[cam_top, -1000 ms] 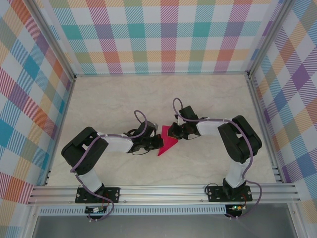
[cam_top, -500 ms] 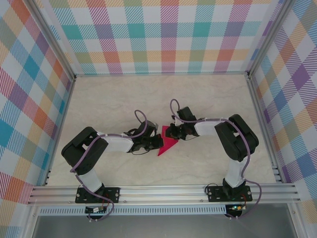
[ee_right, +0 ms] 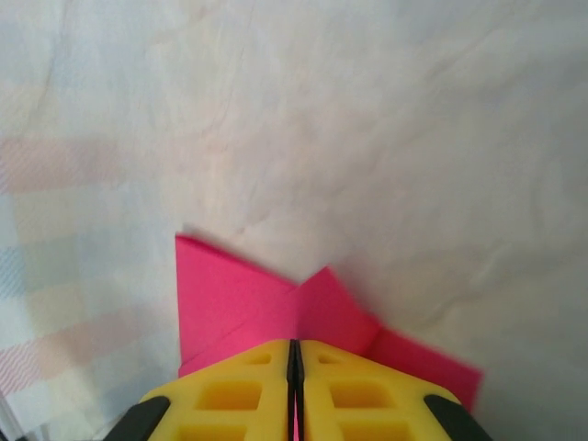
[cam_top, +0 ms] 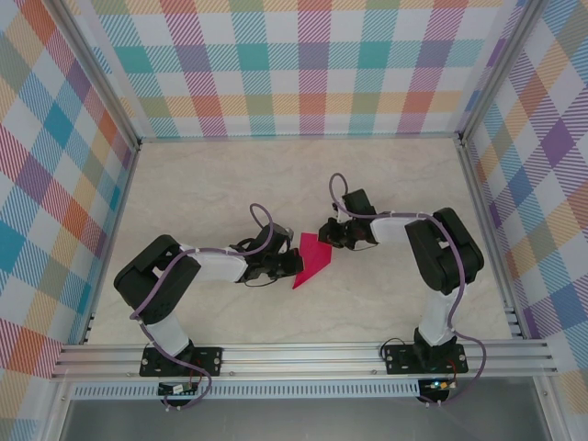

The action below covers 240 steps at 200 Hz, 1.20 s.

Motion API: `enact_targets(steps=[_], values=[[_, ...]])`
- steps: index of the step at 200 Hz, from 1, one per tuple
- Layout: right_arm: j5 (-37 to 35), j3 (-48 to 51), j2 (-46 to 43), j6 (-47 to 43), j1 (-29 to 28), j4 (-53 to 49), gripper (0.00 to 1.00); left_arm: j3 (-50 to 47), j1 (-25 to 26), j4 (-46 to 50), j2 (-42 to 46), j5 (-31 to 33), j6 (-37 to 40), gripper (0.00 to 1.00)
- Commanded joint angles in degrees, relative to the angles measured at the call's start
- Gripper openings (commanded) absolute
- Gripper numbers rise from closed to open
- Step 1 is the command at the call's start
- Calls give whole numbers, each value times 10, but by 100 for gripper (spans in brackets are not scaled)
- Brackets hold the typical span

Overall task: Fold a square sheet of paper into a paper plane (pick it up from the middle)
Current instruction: Fourth fold the wing at the center of the table.

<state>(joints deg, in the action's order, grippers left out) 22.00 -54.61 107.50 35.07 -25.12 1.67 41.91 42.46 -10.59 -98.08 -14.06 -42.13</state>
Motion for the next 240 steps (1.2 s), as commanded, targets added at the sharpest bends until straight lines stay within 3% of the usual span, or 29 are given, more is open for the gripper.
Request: enact_targets(steps=[1, 75, 142, 240], values=[[-28, -24, 12, -21, 12, -3, 11, -18, -4, 99, -8, 13, 16, 0], [18, 21, -90, -4, 5, 3, 12, -16, -4, 98, -9, 16, 13, 0], [82, 12, -28, -2, -24, 0, 12, -10, -4, 100, -12, 16, 11, 0], [-13, -44, 31, 10, 26, -45, 11, -15, -3, 102, -12, 14, 10, 0]])
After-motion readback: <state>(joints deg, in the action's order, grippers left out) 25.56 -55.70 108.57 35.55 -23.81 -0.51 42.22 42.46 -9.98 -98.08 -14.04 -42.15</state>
